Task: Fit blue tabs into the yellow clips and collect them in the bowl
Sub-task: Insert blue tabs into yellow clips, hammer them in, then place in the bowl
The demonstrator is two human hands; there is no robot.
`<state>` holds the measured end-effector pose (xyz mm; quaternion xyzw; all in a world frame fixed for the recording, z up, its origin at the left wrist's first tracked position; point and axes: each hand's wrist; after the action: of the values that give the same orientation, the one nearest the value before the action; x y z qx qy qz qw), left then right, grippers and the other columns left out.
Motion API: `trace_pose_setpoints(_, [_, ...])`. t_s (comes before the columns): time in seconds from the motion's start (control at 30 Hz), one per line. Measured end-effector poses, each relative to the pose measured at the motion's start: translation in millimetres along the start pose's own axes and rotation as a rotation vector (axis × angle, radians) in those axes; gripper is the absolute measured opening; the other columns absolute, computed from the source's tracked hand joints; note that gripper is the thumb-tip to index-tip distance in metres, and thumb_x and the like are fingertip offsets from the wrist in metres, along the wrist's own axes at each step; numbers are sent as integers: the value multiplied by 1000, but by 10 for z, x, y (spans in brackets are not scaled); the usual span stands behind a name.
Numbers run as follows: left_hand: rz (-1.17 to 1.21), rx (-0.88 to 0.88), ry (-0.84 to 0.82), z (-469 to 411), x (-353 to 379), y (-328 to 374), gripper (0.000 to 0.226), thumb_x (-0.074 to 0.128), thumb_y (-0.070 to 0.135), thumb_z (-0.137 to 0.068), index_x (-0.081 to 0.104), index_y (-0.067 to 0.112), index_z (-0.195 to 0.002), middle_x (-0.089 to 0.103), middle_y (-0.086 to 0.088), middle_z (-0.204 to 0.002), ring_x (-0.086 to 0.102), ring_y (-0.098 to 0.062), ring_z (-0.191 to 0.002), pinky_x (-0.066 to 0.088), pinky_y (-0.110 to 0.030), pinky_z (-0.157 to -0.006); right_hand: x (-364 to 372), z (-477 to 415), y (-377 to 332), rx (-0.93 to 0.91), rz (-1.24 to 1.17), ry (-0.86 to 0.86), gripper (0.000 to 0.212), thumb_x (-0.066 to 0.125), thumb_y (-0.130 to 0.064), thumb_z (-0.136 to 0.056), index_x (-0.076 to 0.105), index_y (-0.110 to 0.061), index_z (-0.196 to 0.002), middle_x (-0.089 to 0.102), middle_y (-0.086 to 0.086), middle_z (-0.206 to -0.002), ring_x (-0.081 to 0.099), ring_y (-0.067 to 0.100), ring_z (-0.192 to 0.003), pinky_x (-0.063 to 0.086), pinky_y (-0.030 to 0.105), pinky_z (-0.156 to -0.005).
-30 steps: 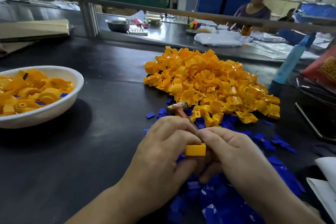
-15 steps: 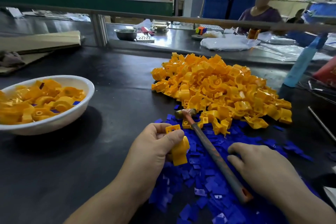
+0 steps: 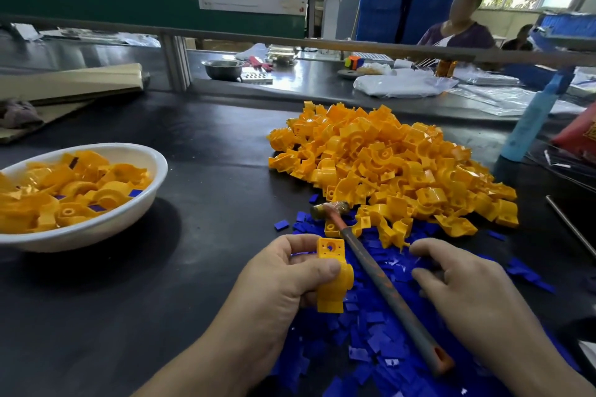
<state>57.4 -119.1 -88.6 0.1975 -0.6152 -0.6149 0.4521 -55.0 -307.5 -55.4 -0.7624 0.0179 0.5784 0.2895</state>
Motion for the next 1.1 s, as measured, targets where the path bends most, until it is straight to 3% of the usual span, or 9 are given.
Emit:
trace_pose_setpoints(0.13, [-36,6,-30,7,14,-13,82,93,39,-33,65,18,-107,77,-5,-89,75,-22,-74,55,-24,-55,9,20,-9,-4,-162,67,23,57,-19,-90,58,-37,-105,65,-11,-80,65,-4,-74,58,28,-66])
trace_pose_setpoints(0.2, [-52,20,-40,18,9,-27,70,93,36,-43,67,20,-106,77,-4,-91,75,-21,-77,54,-23,-56,4,26,-37,-30,-233,103,22,56,-20,-90,57,-39,-100,66,-11,-80,62,-12,-79,59,27,-66])
trace_pose_setpoints(0.3, [-97,53,-68,40,9,-44,49,84,28,-59,68,24,-106,77,-3,-93,75,-20,-81,53,-20,-57,-21,72,-160,-91,-363,148,13,52,-31,-87,57,-42,-89,67,-15,-82,64,-9,-79,57,22,-63])
trace_pose_setpoints(0.4, [-112,70,-99,61,27,-47,49,81,25,-63,67,24,-109,77,-4,-96,75,-21,-84,55,-22,-61,1,153,-325,-141,-506,152,13,53,-38,-80,57,-44,-90,62,-25,-91,61,-5,-81,49,10,-63])
trace_pose_setpoints(0.5, [-104,88,-141,83,55,-52,51,84,24,-63,68,22,-112,77,-9,-101,75,-25,-90,57,-28,-65,77,209,-437,-154,-632,57,10,57,-32,-85,61,-41,-88,62,-20,-85,60,0,-77,47,9,-62])
trace_pose_setpoints(0.7, [-118,113,-125,126,85,-49,35,80,40,-67,74,32,-100,76,-9,-103,74,-30,-93,57,-38,-71,133,225,-467,-196,-579,79,6,56,-34,-86,61,-37,-86,60,-20,-89,59,0,-82,48,10,-62])
trace_pose_setpoints(0.83, [-132,134,-80,155,105,-29,43,75,52,-61,75,30,-99,76,-11,-95,74,-30,-86,57,-35,-64,158,226,-464,-182,-617,70,4,58,-35,-85,57,-38,-88,59,-18,-91,61,3,-79,54,18,-62])
trace_pose_setpoints(0.97, [-152,137,-65,175,104,-27,44,74,55,-62,75,31,-99,75,-13,-94,73,-34,-88,59,-42,-70,156,203,-452,-114,-806,-67,12,58,-35,-87,61,-42,-95,65,-11,-93,65,10,-80,59,30,-68])
trace_pose_setpoints(1.1, [-173,120,-61,181,120,-35,31,74,50,-70,75,33,-97,76,-10,-96,72,-34,-91,59,-48,-78,142,201,-451,-112,-863,-91,17,59,-27,-88,66,-42,-92,68,-9,-89,66,11,-79,60,31,-68])
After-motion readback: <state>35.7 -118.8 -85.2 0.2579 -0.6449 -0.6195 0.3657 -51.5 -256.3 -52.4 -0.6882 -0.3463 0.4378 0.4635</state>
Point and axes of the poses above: each hand's wrist, its own z-axis away from the middle knuckle, its own x-axis out of the palm, y = z × x
